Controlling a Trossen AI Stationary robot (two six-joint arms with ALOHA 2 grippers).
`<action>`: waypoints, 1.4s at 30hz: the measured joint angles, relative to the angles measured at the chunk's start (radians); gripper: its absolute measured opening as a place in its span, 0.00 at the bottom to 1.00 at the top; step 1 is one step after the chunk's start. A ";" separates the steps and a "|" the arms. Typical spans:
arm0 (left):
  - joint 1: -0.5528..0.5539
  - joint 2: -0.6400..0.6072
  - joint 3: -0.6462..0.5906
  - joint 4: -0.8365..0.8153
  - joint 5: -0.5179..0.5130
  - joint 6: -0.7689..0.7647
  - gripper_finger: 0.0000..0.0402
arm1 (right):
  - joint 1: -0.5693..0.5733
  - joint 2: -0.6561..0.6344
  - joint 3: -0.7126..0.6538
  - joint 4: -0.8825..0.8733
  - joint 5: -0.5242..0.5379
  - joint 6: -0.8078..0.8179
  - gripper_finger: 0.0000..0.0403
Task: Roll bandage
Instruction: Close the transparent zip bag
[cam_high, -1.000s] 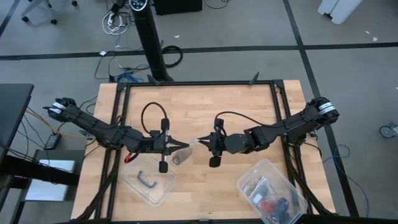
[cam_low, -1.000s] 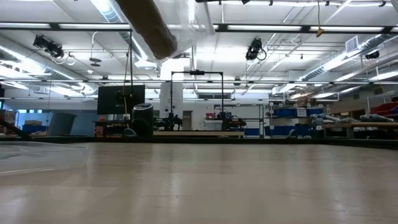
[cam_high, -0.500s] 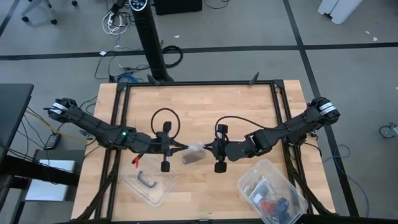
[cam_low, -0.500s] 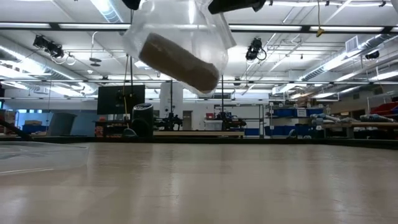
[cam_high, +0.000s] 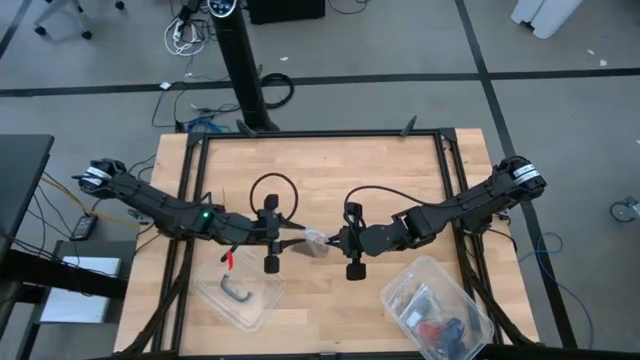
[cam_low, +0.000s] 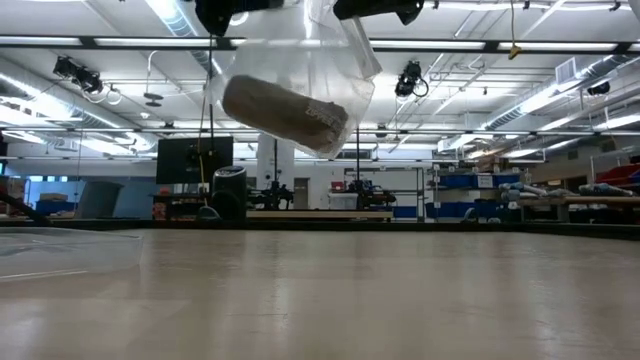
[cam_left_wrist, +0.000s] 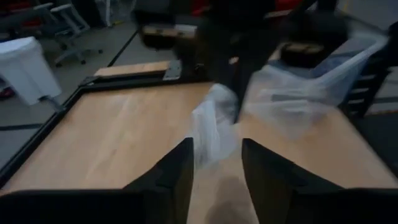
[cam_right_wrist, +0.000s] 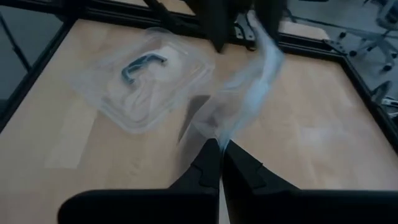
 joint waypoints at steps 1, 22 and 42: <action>0.006 0.002 0.000 -0.005 -0.007 0.002 0.36 | 0.000 0.000 0.000 -0.001 -0.009 0.000 0.00; 0.029 0.016 0.004 0.046 0.177 0.108 0.41 | -0.023 0.000 0.000 -0.019 -0.130 0.023 0.00; 0.087 0.059 0.004 0.127 0.191 0.007 0.29 | -0.066 0.000 0.000 -0.066 -0.152 0.034 0.00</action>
